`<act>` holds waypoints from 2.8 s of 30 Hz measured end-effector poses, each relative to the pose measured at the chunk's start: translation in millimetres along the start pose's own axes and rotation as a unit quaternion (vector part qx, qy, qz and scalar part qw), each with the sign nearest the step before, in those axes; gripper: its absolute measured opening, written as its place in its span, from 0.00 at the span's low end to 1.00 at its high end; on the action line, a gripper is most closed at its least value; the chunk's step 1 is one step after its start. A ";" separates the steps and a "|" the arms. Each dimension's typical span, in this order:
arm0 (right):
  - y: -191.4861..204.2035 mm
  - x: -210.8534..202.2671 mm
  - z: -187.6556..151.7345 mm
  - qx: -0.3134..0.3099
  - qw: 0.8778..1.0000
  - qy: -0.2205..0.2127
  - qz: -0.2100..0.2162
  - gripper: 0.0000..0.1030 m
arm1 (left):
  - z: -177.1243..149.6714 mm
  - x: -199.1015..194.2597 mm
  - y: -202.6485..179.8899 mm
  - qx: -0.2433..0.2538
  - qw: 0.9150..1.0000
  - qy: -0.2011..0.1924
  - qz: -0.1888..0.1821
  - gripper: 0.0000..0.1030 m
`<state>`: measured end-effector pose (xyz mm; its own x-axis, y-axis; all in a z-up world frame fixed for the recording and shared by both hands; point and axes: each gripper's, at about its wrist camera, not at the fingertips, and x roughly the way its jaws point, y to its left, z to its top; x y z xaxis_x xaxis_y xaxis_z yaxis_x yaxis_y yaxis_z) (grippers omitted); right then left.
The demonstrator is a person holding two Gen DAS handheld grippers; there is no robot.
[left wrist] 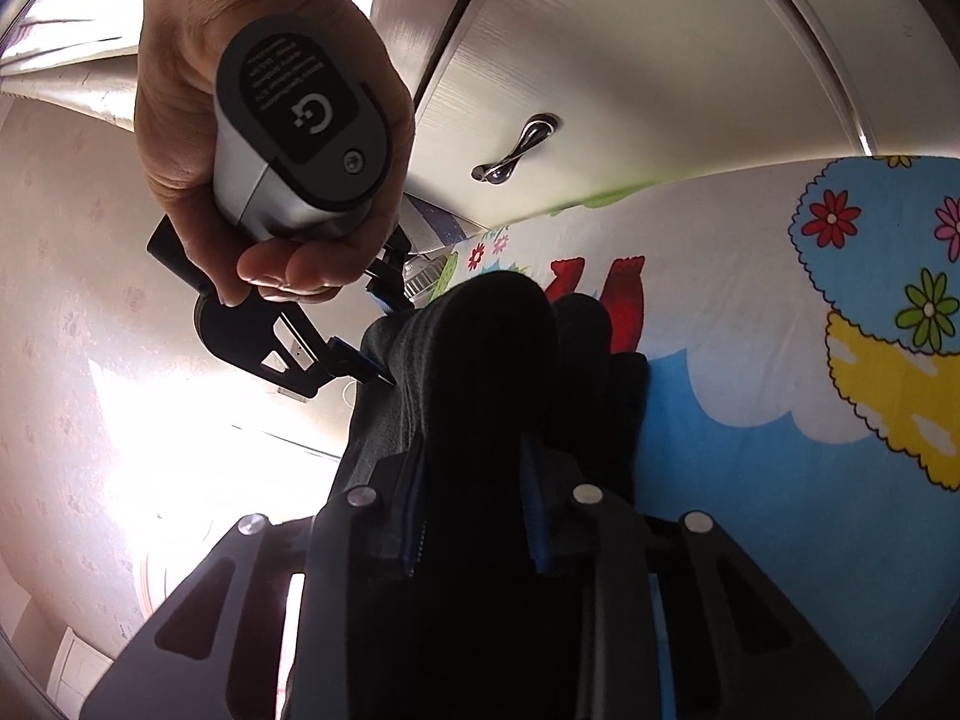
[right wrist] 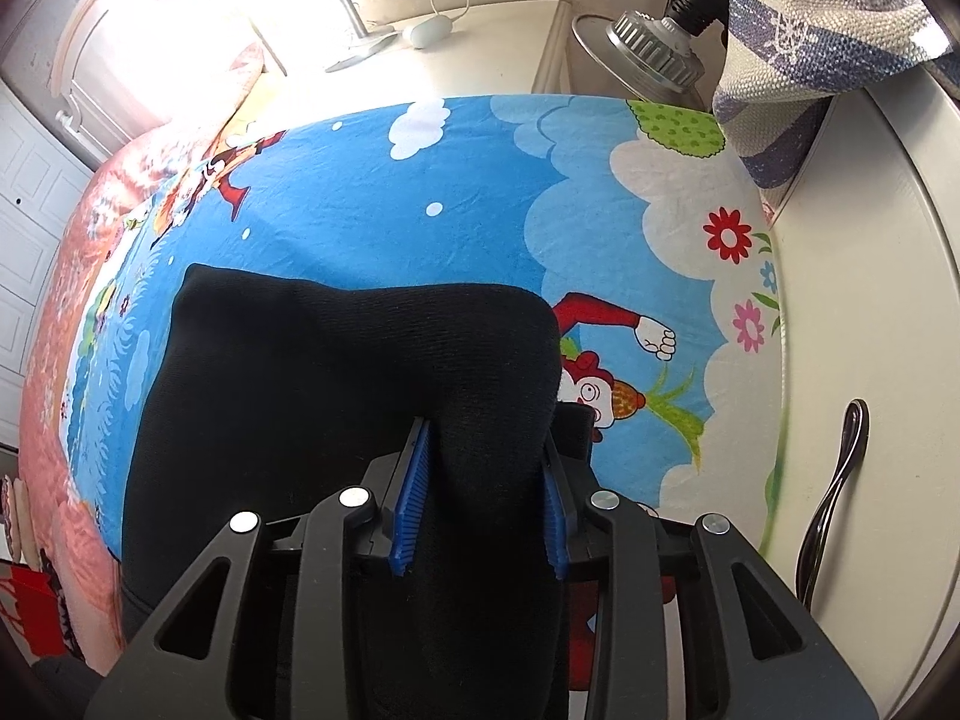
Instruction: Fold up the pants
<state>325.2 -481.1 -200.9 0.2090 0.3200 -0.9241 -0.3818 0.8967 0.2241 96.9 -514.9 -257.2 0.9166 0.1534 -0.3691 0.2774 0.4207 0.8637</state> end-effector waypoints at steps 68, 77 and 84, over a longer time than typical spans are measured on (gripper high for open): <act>92.3 -19.3 -143.1 -0.107 0.970 -0.074 -0.205 0.87 | -106.5 170.1 235.1 -0.424 0.855 0.081 -0.287 0.23; 89.9 -19.5 -144.5 -0.094 0.972 -0.076 -0.204 0.88 | -41.2 246.0 191.9 -0.355 0.857 0.098 -0.361 0.23; 84.6 -19.3 -145.5 -0.088 0.974 -0.076 -0.197 0.89 | -64.5 218.4 213.7 -0.411 0.839 0.087 -0.347 0.25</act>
<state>157.9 -455.9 -209.2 0.4953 0.0161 -0.8686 -0.3911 0.8969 -0.2064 337.8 -333.8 -175.3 0.5410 -0.2855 -0.7911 0.3696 0.9256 -0.0813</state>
